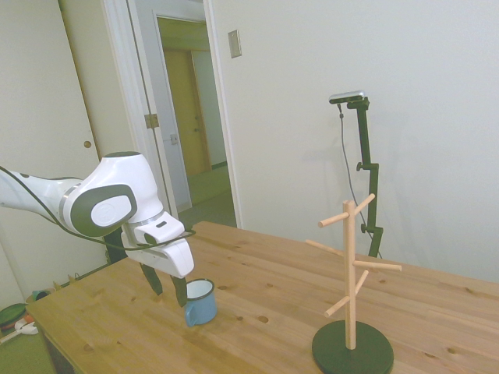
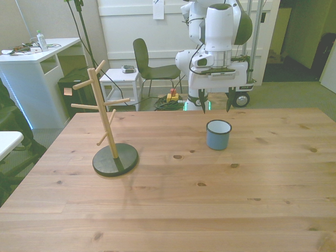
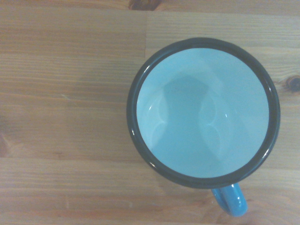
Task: Hang the mug
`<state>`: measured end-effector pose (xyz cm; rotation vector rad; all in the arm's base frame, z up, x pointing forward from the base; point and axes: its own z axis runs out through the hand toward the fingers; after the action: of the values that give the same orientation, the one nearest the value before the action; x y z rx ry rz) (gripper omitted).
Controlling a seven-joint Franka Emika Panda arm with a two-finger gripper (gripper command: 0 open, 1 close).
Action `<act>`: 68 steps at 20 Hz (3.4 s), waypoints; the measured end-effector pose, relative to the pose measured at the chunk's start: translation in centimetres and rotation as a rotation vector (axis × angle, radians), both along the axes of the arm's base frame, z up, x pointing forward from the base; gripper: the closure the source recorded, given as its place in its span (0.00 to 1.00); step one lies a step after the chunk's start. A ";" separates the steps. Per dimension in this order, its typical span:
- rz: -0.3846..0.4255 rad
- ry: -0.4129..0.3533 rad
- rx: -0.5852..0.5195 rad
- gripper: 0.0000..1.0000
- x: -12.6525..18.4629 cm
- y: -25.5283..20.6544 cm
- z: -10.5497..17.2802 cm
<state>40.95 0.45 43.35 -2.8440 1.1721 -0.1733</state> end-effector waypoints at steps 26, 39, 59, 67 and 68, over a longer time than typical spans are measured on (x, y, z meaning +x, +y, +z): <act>0.127 0.028 -0.040 0.00 5.8 7.4 -2.9; 0.109 0.049 -0.053 1.00 6.0 6.9 -4.8; 0.083 0.038 -0.046 1.00 6.3 5.6 -4.8; 0.083 0.035 -0.046 1.00 6.4 5.7 -4.7; 0.083 0.034 -0.046 1.00 6.4 5.6 -4.6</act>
<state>47.37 6.09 38.70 -2.9403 1.0670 -0.1493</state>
